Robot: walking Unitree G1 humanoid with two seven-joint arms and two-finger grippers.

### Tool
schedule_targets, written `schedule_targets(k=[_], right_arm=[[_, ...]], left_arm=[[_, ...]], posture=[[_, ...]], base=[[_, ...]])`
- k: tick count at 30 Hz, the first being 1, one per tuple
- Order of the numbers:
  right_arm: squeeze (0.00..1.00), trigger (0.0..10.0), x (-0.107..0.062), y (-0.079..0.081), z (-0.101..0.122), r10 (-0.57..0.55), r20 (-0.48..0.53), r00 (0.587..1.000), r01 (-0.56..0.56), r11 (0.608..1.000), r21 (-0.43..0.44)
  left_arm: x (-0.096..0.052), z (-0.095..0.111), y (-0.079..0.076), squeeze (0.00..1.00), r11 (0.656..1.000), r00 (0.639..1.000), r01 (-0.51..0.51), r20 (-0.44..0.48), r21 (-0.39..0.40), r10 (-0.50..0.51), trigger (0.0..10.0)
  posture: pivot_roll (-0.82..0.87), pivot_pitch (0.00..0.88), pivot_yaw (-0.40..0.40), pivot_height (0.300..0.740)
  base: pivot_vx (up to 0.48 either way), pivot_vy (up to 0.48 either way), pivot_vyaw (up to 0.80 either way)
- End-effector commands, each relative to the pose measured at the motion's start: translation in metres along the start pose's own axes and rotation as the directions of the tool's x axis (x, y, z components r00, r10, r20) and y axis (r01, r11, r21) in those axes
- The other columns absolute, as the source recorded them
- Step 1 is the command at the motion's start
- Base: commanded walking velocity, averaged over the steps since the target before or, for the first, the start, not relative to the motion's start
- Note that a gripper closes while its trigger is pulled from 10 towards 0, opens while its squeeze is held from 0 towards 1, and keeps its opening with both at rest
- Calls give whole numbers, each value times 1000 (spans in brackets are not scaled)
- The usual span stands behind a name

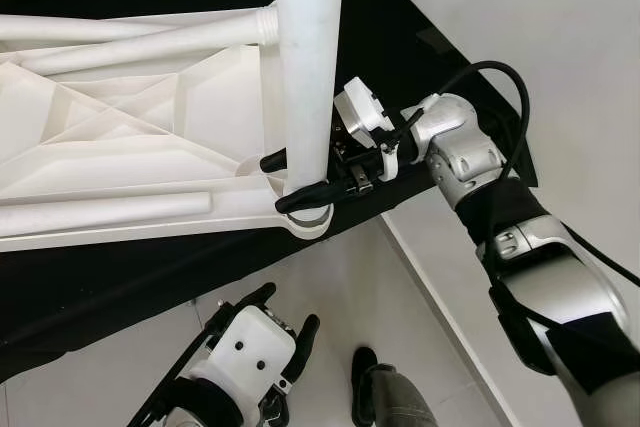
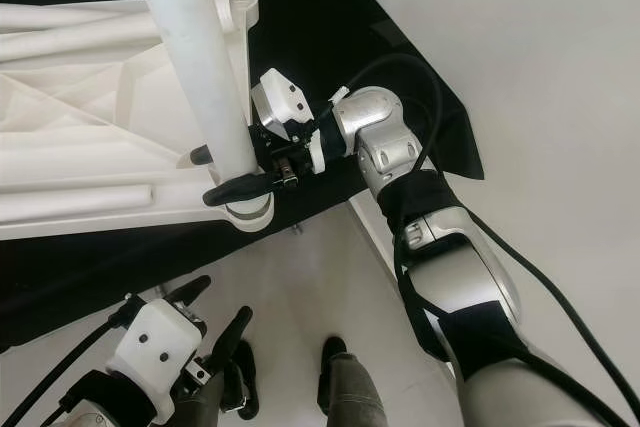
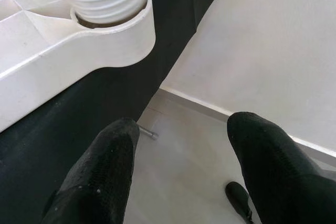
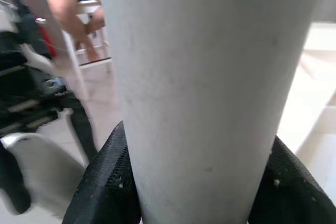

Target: Building children table

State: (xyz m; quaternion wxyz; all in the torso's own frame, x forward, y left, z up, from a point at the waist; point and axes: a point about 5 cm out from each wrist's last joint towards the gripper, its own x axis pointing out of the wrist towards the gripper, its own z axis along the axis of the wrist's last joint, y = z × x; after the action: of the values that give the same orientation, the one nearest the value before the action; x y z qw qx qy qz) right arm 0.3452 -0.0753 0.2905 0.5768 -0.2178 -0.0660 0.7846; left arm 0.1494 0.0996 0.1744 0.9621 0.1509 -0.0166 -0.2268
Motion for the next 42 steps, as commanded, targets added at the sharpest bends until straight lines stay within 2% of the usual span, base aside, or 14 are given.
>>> schedule_targets(k=[1,4,9,12,16,17,20,21,23,26,32,34,36,42], right_arm=[[0,10000,7,8,-13,48,1,999,-48,996,72],[0,10000,10,9,-13,57,7,998,-57,996,72],[0,10000,12,5,-23,27,-56,998,-23,997,72],[0,10000,16,-5,-30,-111,-119,987,116,993,37],[0,10000,17,-10,-29,-194,-131,972,195,981,1],[0,10000,16,-15,-27,-247,-131,960,247,969,-17],[0,10000,16,-17,-25,-281,-130,951,280,960,-26],[0,10000,14,-22,-22,-336,-126,934,333,942,-43],[0,10000,14,-22,-22,-336,-126,934,333,942,-43],[0,10000,10,-33,-15,-437,-108,893,431,899,-74],[0,10000,7,-38,-13,-487,-110,866,480,873,-87],[0,10000,6,-41,-14,-525,-115,843,518,851,-87],[0,10000,6,-41,-14,-525,-115,843,518,851,-87],[0,10000,4,-45,-11,-569,-69,820,568,822,-33]], left_arm=[[0,-6,-3,0,1000,1000,6,-26,-5,-6,10000],[0,-6,-2,0,1000,1000,6,-27,-4,-6,10000],[1,-6,-2,0,1000,1000,4,-26,-3,-4,10000],[1,-5,-2,0,1000,1000,2,-24,-4,-2,10000],[1,-5,-2,0,1000,1000,2,-23,-4,-2,10000],[1,-4,-1,0,1000,1000,2,-23,-3,-2,10000],[0,-4,-1,0,1000,1000,3,-23,-2,-3,10000],[0,-4,-1,0,1000,1000,1,-23,0,-1,10000],[0,-4,-1,0,1000,1000,1,-23,0,-1,10000],[0,-4,0,0,1000,1000,-3,-23,1,3,10000],[0,-4,0,0,1000,1000,-3,-22,0,3,10000],[0,-4,-1,0,1000,1000,-2,-23,-2,2,10000],[0,-4,-1,0,1000,1000,-2,-23,-2,2,10000],[0,-4,-1,0,1000,1000,-3,-24,-6,3,10000]], posture=[[4,381,-16,740],[4,383,-15,740],[5,384,-15,740],[12,388,-13,740],[21,392,-6,740],[25,394,-5,740],[25,394,-5,740],[28,396,-7,740],[28,396,-7,740],[27,397,-8,740],[27,398,-7,740],[26,401,-7,740],[26,401,-7,740],[26,403,-10,740]], base=[[0,0,0],[0,0,0],[0,0,0],[0,0,0],[0,0,0],[0,0,0],[0,0,0],[0,0,0],[0,0,0],[0,0,0],[0,0,0],[0,0,0],[0,0,0],[0,0,0]])
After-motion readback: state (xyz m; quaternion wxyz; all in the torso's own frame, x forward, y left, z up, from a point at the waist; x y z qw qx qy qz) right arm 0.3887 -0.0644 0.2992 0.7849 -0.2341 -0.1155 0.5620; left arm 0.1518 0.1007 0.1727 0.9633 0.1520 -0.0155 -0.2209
